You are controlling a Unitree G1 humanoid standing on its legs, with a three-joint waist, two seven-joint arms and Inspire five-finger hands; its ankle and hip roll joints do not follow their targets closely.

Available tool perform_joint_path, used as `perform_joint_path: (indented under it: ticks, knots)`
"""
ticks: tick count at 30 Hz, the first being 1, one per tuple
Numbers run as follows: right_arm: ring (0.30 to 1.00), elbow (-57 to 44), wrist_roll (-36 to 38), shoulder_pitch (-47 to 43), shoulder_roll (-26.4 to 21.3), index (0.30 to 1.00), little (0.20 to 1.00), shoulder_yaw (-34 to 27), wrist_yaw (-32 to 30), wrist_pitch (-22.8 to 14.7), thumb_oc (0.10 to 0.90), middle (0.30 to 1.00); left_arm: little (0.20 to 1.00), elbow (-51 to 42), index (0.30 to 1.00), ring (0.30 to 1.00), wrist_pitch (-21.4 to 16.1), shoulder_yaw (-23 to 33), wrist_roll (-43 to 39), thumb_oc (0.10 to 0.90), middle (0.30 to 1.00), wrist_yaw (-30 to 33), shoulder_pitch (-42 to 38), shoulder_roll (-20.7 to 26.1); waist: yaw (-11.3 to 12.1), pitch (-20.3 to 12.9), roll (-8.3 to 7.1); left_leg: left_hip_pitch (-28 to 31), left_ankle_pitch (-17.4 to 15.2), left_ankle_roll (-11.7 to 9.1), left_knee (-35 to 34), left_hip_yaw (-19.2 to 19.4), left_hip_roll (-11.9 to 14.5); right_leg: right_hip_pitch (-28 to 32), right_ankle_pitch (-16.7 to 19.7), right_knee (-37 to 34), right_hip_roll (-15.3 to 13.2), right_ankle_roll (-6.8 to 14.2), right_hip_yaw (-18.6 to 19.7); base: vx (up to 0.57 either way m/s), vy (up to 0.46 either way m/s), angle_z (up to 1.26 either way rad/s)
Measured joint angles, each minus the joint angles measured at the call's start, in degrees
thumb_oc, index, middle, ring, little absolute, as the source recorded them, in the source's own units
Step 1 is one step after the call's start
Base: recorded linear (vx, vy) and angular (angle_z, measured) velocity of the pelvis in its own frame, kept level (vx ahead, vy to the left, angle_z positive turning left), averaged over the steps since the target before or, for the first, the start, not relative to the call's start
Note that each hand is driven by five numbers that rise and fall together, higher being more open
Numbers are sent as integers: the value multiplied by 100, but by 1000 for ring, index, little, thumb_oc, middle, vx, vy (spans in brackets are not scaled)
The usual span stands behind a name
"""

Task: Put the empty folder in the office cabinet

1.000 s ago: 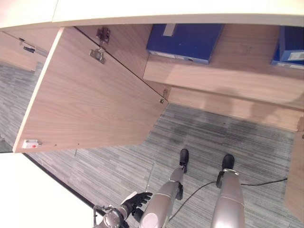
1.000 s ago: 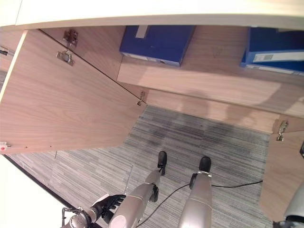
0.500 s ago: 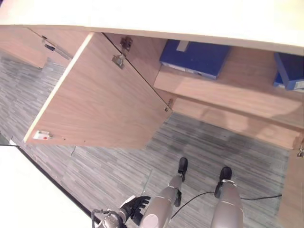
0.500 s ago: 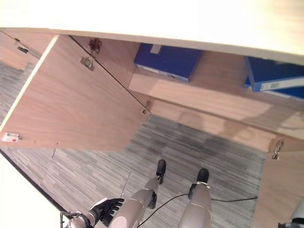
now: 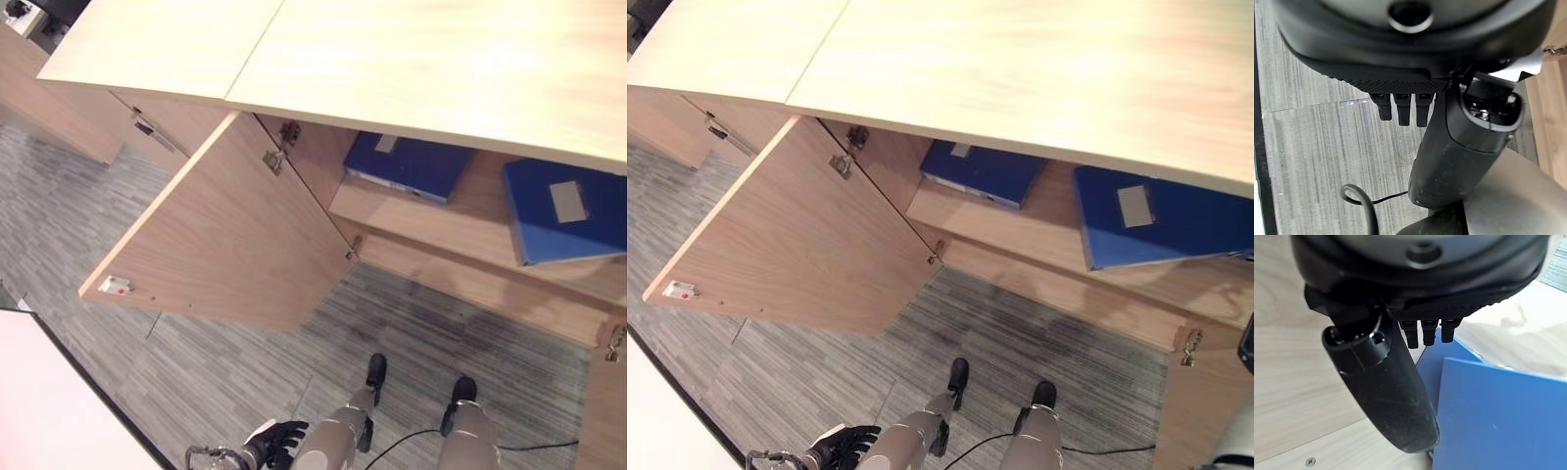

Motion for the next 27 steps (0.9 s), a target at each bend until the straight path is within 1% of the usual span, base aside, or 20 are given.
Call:
perform_joint_path:
  ticks: [1, 2, 5, 6, 10, 15, 16, 17, 18, 20, 21, 24, 27]
  knots:
    - [900, 1, -11, 75, 34, 900, 900, -61, -6, 1, 800, 900, 900, 25, 900, 900, 8, 2, -1, 800, 900, -27, 11, 0, -4, -65, -41, 9, 3, -5, 0, 6, 1, 24, 6, -34, 6, 10, 0, 0, 0, 0]
    - [900, 0, -50, 118, 52, 900, 900, -69, -16, 0, 800, 900, 900, 58, 900, 900, 19, 5, 0, 800, 900, -56, 12, 1, -5, -111, -36, 59, 20, -25, 0, 7, 3, 97, 17, -81, 16, 26, -2, 0, 0, 0]
    - [900, -7, -80, 271, 91, 900, 900, -131, -21, -28, 800, 900, 900, 119, 900, 900, 30, 8, -1, 800, 900, -77, 14, 0, -6, -146, -81, 185, -3, -13, -1, 10, 20, 275, 25, -188, 39, 58, -19, 0, 0, 0]
    - [900, -9, -126, 282, 102, 900, 900, -234, -34, -33, 800, 900, 900, 122, 900, 900, 41, 9, -1, 800, 900, -78, 14, -3, -13, -149, -82, 193, -64, 15, -1, 5, 37, 312, 35, -254, 62, 97, -30, 0, 0, 0]
    - [900, -45, -153, 477, 187, 900, 900, -405, -31, -87, 800, 900, 900, 133, 900, 900, 70, 18, -4, 800, 900, -75, 14, -5, -1, -158, -139, 183, -114, -39, -2, 8, 66, 333, 91, -341, 103, 73, -27, -3, 24, -3]
    - [900, -82, -148, 577, 247, 900, 900, -494, 14, -137, 800, 900, 900, 197, 900, 900, 68, 18, -2, 800, 900, -77, 12, -18, -21, -160, -139, 184, -111, -11, -1, 29, 72, 351, 155, -411, 123, 36, -16, -7, 12, -3]
    - [618, -151, -146, 750, 264, 618, 618, -578, 29, -232, 612, 618, 900, 211, 900, 900, 65, 19, -2, 800, 900, -77, 11, -20, -18, -159, -144, 191, -75, -4, 0, 26, 73, 377, 158, -439, 128, 41, -23, 0, 0, 0]
    - [564, -156, -139, 812, 270, 564, 564, -641, 39, -264, 576, 564, 900, 220, 900, 900, 65, 21, -4, 800, 900, -78, 12, -22, -17, -160, -143, 195, -70, -11, 0, 26, 72, 388, 162, -452, 130, 47, -24, 0, 0, 0]
    - [300, -194, -138, 900, 309, 300, 300, -672, 52, -299, 400, 300, 900, 235, 900, 900, 66, 24, -4, 800, 900, -78, 12, -29, -23, -158, -146, 202, -70, -12, 0, 27, 72, 405, 171, -475, 136, 60, -24, 0, 0, 0]
    - [300, -478, 75, 1192, 448, 300, 300, -825, 45, -452, 400, 300, 900, 280, 900, 900, 66, 100, -4, 800, 900, -74, 10, -93, -57, -161, -152, 207, -68, -10, 0, 44, 72, 413, 184, -508, 138, 73, -14, -3, 10, -2]
    - [300, -646, 238, 1366, 555, 300, 300, -1015, 72, -597, 400, 300, 900, 352, 900, 900, 65, 140, -4, 800, 900, -68, -4, -145, -83, -157, -158, 207, -67, -9, 0, 52, 72, 419, 189, -532, 142, 79, -6, -4, 21, -4]
    - [300, -758, 486, 1530, 789, 300, 300, -1221, 81, -809, 400, 300, 900, 459, 900, 900, 63, 134, -6, 800, 900, -69, -4, -170, -156, -148, -170, 230, -68, -9, 0, 57, 77, 454, 199, -569, 151, 83, -1, 0, 0, 0]
    - [300, -754, 611, 1739, 925, 300, 300, -1412, 79, -908, 400, 300, 900, 474, 900, 900, 59, 130, -4, 800, 900, -61, -4, -179, -165, -138, -185, 306, -93, 0, -1, 71, 79, 535, 176, -597, 157, 122, 15, -6, 6, -1]
